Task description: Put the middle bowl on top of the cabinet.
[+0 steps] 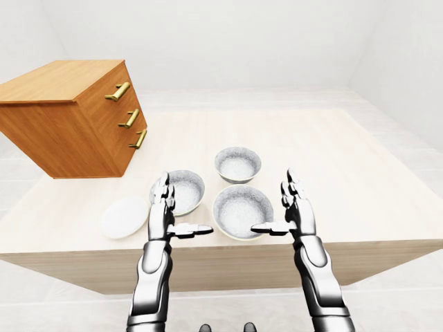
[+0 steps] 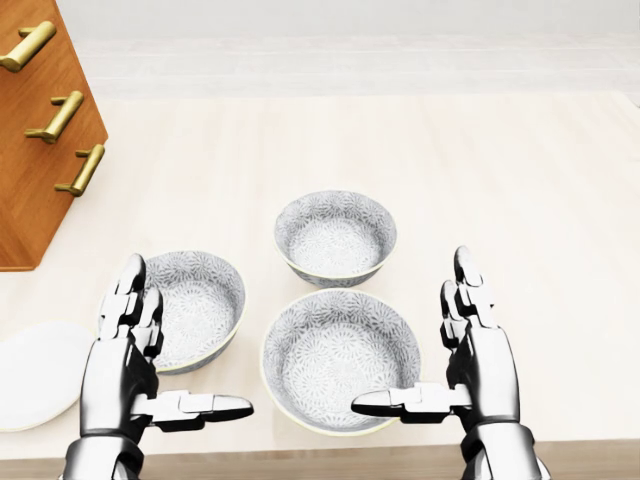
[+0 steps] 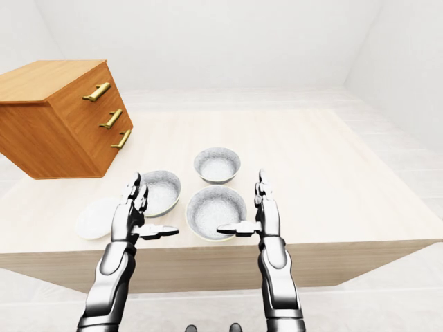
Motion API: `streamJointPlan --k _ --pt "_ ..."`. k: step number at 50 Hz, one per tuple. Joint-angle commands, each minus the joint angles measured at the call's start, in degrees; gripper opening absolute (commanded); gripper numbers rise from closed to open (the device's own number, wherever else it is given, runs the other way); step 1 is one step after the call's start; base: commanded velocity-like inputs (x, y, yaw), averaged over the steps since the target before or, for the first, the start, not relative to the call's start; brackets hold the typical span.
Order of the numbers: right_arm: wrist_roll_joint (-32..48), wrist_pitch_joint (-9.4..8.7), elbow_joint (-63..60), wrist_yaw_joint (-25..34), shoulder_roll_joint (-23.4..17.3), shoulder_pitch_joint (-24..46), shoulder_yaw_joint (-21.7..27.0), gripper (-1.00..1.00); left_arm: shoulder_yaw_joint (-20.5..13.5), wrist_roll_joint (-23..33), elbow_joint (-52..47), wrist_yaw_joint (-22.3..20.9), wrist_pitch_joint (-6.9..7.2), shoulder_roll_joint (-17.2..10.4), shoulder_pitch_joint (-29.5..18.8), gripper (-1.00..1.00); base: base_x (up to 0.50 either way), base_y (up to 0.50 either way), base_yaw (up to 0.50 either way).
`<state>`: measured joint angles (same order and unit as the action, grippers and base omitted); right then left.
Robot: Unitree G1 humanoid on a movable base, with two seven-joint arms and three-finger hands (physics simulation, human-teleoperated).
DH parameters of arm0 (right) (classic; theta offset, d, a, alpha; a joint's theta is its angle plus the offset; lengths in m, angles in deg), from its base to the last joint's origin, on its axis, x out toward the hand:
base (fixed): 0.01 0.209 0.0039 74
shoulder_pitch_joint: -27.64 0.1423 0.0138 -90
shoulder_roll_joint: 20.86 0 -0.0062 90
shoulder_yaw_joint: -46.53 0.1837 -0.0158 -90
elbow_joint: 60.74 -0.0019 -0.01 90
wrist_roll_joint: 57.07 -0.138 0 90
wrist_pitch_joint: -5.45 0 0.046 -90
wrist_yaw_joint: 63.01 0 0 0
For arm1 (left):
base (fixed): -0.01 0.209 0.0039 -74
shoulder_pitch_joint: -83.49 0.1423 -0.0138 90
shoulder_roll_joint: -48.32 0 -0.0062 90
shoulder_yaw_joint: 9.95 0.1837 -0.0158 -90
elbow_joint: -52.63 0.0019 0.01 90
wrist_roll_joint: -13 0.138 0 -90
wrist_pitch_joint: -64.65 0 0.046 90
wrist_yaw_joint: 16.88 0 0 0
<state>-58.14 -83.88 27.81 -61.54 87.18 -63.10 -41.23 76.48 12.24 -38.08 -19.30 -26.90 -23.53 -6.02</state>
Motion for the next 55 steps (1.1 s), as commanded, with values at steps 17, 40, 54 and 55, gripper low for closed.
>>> streamJointPlan --k 17,40,54,55 --pt "0.68 -5.67 -10.54 1.02 -3.41 -0.93 0.74 1.0 1.57 1.4 -12.71 -1.91 1.97 -3.35 6.94 1.0 0.0 0.0 0.0" --pt "2.8 -5.19 -20.7 1.28 -2.28 -7.67 -1.85 1.0 -2.32 -0.56 -27.55 -3.17 5.96 -2.65 12.56 1.0 0.0 0.15 0.0" --pt "1.81 -5.67 -22.99 2.07 -2.48 -8.28 -1.07 1.0 -1.4 1.87 -25.1 -3.67 5.54 -2.35 12.25 1.0 0.0 0.5 0.0" --pt "1.7 -5.67 -23.14 2.17 -2.48 -8.4 -1.01 1.0 -1.46 1.85 -25.0 -3.73 5.55 -2.34 12.22 1.0 0.0 0.5 0.0"
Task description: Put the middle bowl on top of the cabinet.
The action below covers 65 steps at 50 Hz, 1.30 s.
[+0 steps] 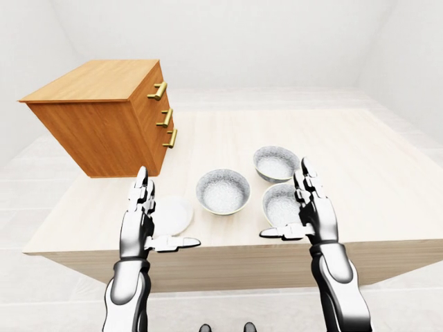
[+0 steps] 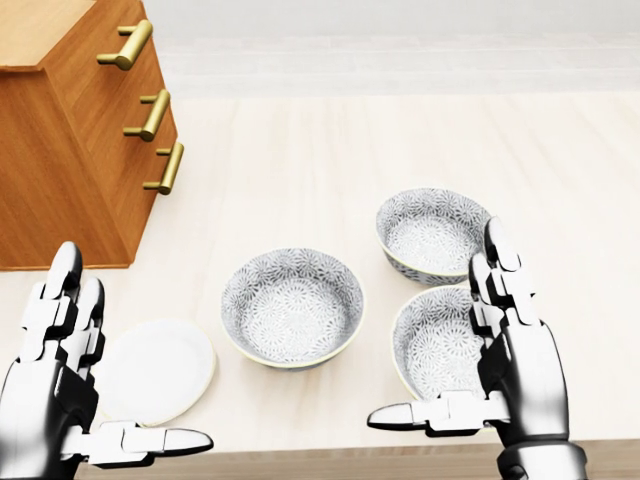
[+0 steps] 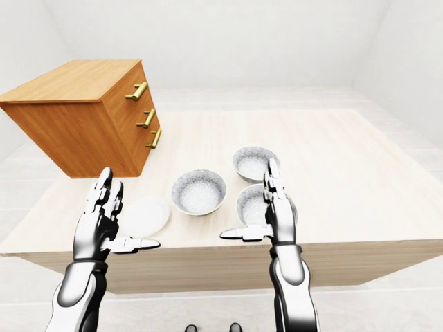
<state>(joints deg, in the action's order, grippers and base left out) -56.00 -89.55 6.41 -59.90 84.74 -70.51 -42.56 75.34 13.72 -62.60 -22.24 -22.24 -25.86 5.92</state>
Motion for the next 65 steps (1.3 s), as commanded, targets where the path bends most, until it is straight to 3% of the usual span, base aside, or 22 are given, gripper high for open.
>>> streamJointPlan --k 1,9,35,48,54,65 --pt "-0.47 0.0 -1.94 0.58 -0.01 -1.18 0.35 1.0 -0.37 0.33 -0.36 -0.85 0.91 0.0 0.27 1.0 0.0 0.5 0.0" --pt "-0.57 0.0 -3.32 0.9 0.0 -1.82 0.46 1.0 -0.35 0.06 -1.62 -1.39 1.89 0.1 0.83 1.0 0.0 0.5 0.0" --pt "-0.45 0.0 -6.76 2.17 0.13 -2.57 1.56 1.0 -0.79 0.44 -0.76 -1.63 1.35 0.33 0.87 1.0 0.0 0.5 0.0" --pt "-0.59 0.0 -6.6 2.38 0.14 -2.4 1.5 1.0 -0.87 0.26 -0.8 -2.09 1.87 0.19 0.42 1.0 0.0 0.5 0.0" --pt "-0.54 0.0 -5.93 2.64 0.1 -2.39 1.35 1.0 -0.86 0.46 0.91 -1.88 1.11 0.17 -0.17 1.0 0.0 0.02 0.0" --pt "-0.62 0.0 -5.87 2.59 0.11 -2.14 1.49 1.0 -1.19 -0.12 0.2 -1.97 1.71 0.09 -0.16 1.0 0.09 0.0 0.0"
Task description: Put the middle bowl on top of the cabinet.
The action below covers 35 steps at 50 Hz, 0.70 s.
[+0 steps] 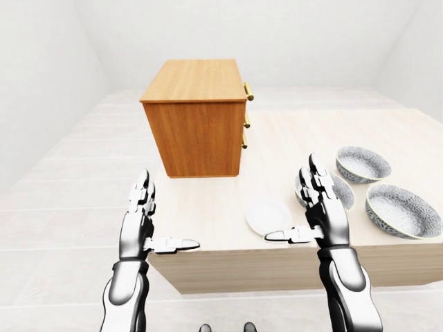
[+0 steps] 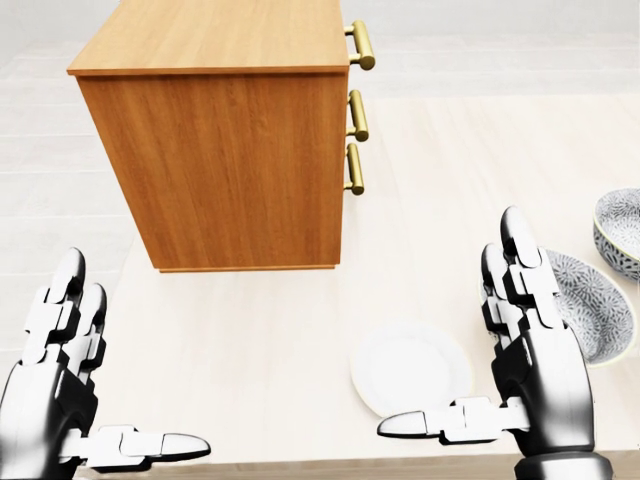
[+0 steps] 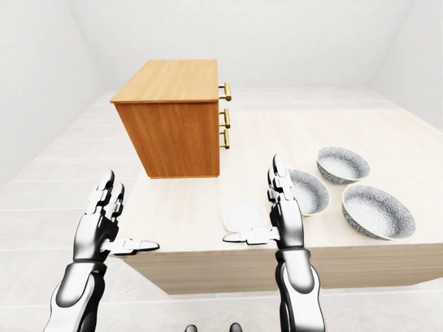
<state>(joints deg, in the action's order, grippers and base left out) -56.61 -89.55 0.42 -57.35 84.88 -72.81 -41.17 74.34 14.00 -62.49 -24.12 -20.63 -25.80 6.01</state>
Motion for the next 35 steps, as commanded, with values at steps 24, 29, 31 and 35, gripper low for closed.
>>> streamJointPlan --k 24,29,31,35 --pt "-0.21 0.0 0.26 0.35 0.1 -0.8 -0.12 1.0 -1.16 -1.77 -0.1 -0.94 -0.31 0.11 0.49 1.0 0.34 0.0 0.0" --pt "-0.39 0.0 -0.12 0.33 0.09 -0.88 -0.12 1.0 -1.27 -1.81 -0.38 -0.88 -0.21 0.26 0.69 1.0 0.03 0.0 0.0" --pt "-0.51 0.0 -0.29 0.33 0.07 -0.87 0.01 1.0 -1.29 -1.8 -0.28 -1.01 -0.58 0.27 0.94 1.0 0.0 0.0 0.0" --pt "-0.67 0.0 -0.31 0.48 0.1 -1.12 0.02 1.0 -1.48 -1.98 -0.7 -1.02 -0.22 0.36 1.04 1.0 0.0 0.0 0.0"
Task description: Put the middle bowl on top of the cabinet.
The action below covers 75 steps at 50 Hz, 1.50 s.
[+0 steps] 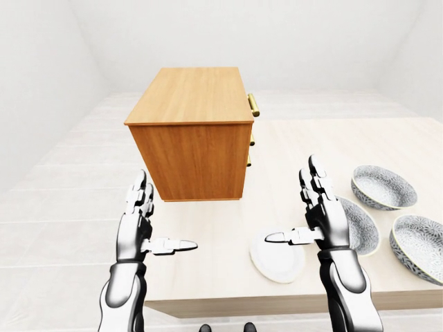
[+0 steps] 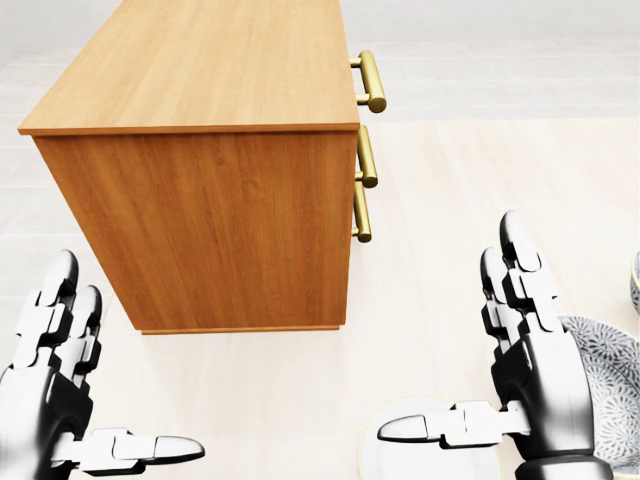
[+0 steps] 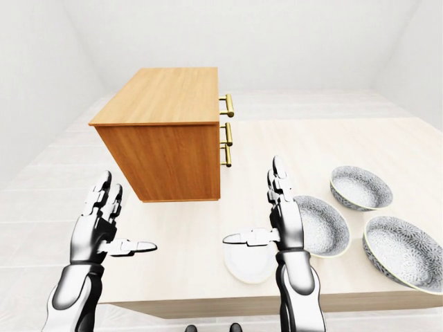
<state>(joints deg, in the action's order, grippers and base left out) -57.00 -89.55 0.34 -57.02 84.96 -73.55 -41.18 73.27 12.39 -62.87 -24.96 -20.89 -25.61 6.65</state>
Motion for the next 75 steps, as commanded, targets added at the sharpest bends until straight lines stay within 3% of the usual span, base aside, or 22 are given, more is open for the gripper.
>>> streamJointPlan --k 1,6,21,28,38,42,47,49,71,75 --pt "-0.29 0.0 -0.19 0.13 0.06 -0.44 0.04 1.0 -0.43 -0.11 -0.23 0.13 0.08 0.24 0.31 1.0 0.0 0.0 0.0" --pt "-0.33 0.0 -0.42 0.27 0.06 -0.93 0.03 1.0 -0.54 1.12 -0.4 2.1 0.54 0.61 -0.33 1.0 0.0 0.0 0.0" --pt "-0.01 0.12 -0.35 0.5 -0.19 -1.31 0.85 1.0 -0.84 -0.25 -1.09 0.69 0.54 0.21 0.43 1.0 0.0 0.0 0.0" --pt "4.55 3.21 2.67 -1.49 -0.92 -0.2 2.68 1.0 -1.37 0.0 -0.39 0.62 0.54 0.1 -0.04 1.0 0.0 0.0 0.0" --pt "8.67 4.1 2.41 -1.37 -1.21 0.06 4.6 1.0 -1.47 -0.28 -0.55 0.11 0.54 0.07 -0.23 1.0 0.0 0.0 0.0" --pt "12.28 6.07 1.99 -2.27 -1.33 -0.28 4.84 1.0 -1.61 -0.12 -0.76 0.09 0.54 0.03 -0.21 1.0 0.0 0.0 0.0" --pt "15.11 6.84 1.6 -2.5 -1.35 -0.46 5.26 1.0 -1.93 -0.22 -0.97 -0.07 0.54 0.02 -0.14 1.0 0.0 0.0 0.0" --pt "18.26 7.95 1.3 -2.46 -2.04 -1.22 5.24 1.0 -1.98 -0.22 -0.7 -0.11 0.54 0.06 -0.3 1.0 0.0 0.0 0.0" --pt "29.44 10.0 -2.18 0.98 -1.15 -5.1 9.33 1.0 -1.74 0.47 1.2 0.81 0.36 -0.16 -1.59 1.0 0.0 0.0 0.0" --pt "32.58 10.0 -2.19 1.25 -0.84 -5.96 9.93 1.0 -1.56 0.51 2.38 0.83 -0.92 -0.03 -1.53 1.0 0.0 0.0 0.0"
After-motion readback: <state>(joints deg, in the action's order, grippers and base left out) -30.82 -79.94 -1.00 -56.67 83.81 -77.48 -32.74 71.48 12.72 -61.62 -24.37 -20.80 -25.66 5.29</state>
